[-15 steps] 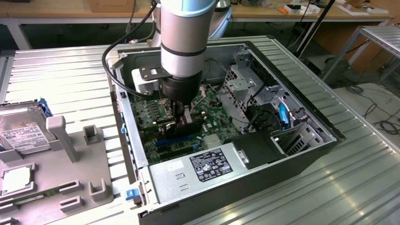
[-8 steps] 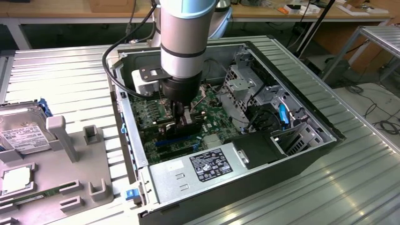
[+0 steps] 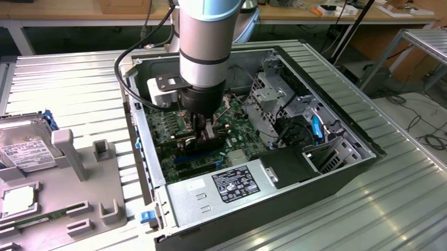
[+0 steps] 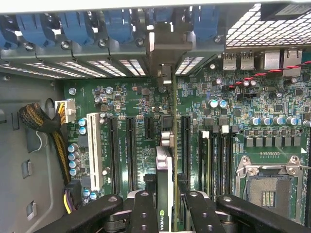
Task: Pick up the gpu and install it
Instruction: 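Insert the gpu into the slot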
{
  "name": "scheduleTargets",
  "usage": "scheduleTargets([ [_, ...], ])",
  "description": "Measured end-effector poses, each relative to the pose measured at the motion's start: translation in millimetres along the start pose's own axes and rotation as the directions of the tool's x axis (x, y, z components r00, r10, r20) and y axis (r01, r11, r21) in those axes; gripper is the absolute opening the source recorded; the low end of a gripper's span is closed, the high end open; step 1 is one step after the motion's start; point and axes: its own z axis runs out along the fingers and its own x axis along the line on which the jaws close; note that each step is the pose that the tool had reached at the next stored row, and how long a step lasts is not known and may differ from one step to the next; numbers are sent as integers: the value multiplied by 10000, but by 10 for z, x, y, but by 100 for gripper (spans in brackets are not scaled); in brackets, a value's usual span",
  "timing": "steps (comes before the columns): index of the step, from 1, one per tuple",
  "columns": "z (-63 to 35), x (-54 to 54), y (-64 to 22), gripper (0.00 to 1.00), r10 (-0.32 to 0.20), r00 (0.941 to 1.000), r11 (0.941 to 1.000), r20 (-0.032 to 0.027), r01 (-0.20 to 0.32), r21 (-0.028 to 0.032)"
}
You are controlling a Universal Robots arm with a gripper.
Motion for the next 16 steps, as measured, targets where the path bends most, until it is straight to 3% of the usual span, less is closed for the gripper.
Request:
scheduleTargets([
  [16,-1,2,42,27,0,10000,10000,-1,0,0],
])
